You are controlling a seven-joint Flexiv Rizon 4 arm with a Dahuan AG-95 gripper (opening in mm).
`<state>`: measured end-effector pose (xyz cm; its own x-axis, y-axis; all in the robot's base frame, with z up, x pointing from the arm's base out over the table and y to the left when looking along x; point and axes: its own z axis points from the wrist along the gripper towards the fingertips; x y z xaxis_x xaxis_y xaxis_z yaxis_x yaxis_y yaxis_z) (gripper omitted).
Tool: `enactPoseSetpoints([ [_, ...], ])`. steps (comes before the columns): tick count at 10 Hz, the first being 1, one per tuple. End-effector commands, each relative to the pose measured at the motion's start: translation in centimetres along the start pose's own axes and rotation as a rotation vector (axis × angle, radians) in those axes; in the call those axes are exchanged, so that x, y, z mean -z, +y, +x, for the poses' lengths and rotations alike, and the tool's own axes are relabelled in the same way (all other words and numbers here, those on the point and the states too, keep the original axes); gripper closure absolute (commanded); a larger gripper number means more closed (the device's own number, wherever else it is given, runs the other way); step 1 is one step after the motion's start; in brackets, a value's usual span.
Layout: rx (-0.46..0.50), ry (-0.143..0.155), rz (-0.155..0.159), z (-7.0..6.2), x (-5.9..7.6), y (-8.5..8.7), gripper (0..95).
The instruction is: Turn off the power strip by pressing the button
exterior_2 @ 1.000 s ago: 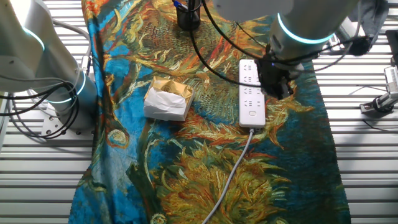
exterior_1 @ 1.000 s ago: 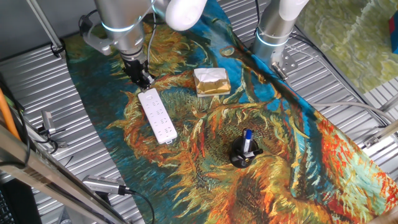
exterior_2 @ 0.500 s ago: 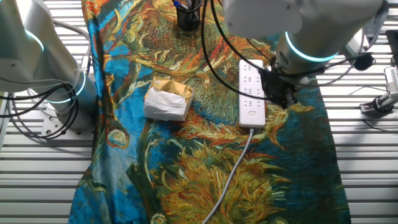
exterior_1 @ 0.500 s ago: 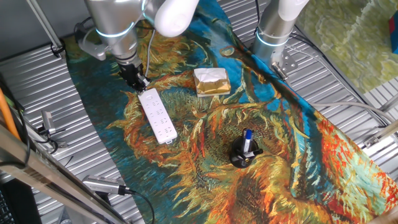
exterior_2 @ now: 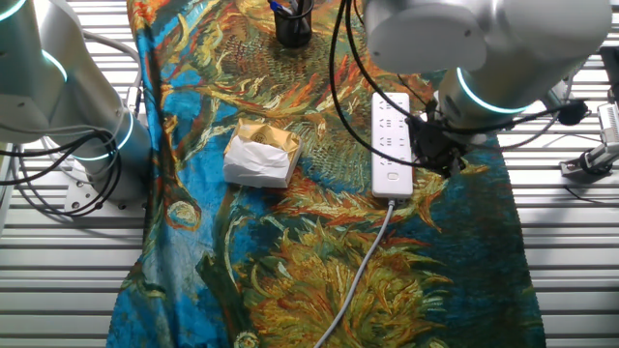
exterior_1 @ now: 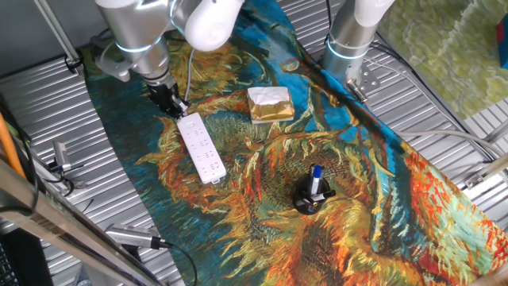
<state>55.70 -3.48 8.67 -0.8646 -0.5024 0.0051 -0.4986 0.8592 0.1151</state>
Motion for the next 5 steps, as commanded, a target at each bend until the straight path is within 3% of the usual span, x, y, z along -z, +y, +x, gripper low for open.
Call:
enactPoseSetpoints([
  [1,-0.001,0.003,-0.002,0.05,-0.03,-0.12,95.0],
  [5,-0.003,0.008,-0.007,0.27,-0.55,-0.4,95.0],
])
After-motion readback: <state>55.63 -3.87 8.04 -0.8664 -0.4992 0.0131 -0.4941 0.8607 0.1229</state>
